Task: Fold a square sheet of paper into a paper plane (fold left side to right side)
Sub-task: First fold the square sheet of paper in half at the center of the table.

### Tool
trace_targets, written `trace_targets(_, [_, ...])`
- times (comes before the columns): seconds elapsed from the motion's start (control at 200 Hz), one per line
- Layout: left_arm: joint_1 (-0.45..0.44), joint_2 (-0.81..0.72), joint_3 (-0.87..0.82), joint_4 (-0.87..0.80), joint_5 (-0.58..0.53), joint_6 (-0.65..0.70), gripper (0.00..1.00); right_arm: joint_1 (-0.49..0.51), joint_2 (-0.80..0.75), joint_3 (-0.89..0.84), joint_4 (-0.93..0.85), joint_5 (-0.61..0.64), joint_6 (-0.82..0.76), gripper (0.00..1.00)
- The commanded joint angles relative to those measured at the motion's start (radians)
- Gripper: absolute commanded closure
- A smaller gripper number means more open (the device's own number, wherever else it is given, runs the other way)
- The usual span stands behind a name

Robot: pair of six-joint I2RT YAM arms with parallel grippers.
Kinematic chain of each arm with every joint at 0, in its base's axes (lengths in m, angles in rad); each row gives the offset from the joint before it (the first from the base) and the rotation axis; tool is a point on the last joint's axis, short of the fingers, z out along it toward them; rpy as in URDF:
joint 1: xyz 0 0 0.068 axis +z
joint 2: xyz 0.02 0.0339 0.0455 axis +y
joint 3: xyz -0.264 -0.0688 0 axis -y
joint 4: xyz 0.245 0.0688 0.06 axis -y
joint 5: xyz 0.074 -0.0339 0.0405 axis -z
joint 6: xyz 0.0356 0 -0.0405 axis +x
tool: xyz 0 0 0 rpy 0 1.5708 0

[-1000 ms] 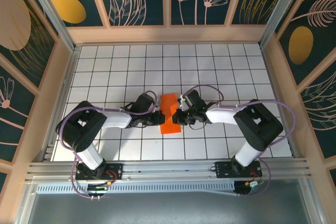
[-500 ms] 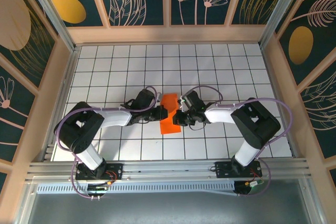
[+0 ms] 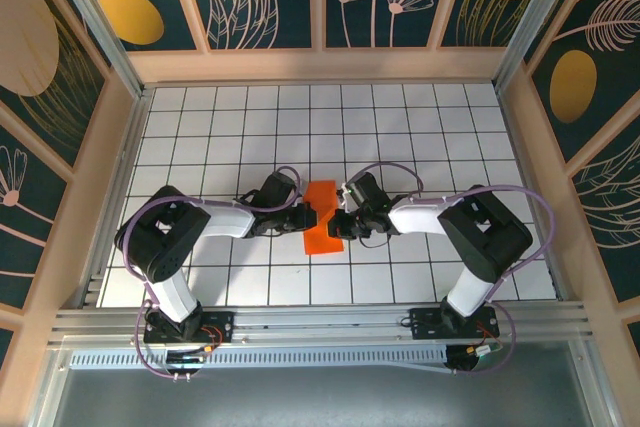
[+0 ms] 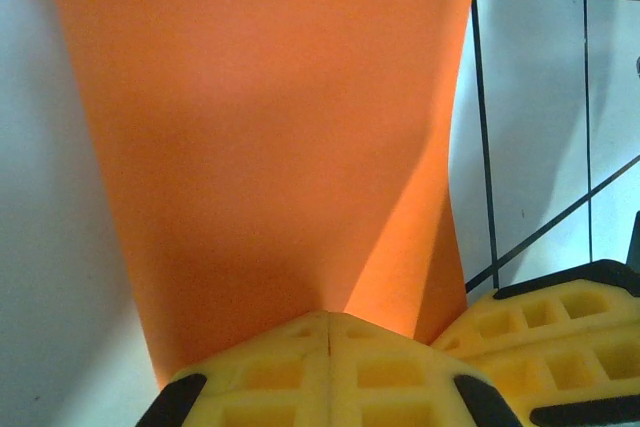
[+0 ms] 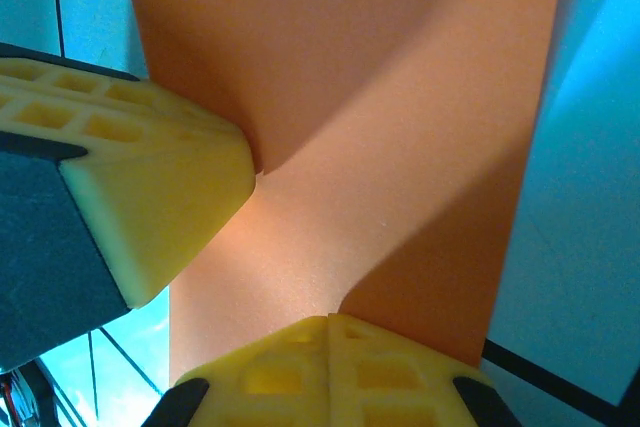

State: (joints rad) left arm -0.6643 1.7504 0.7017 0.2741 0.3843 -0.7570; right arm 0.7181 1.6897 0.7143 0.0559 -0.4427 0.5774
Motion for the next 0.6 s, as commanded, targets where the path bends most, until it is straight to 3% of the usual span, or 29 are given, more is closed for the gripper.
trace_targets(0.0, [0.017, 0.025, 0.005, 0.012, -0.032, 0.000, 1.00, 0.008, 0.077, -0.033, -0.135, 0.129, -0.036, 1.00])
trace_targets(0.596, [0.133, 0.047, 0.035, -0.041, -0.081, 0.046, 1.00, -0.009, 0.079, -0.065, -0.147, 0.155, -0.058, 1.00])
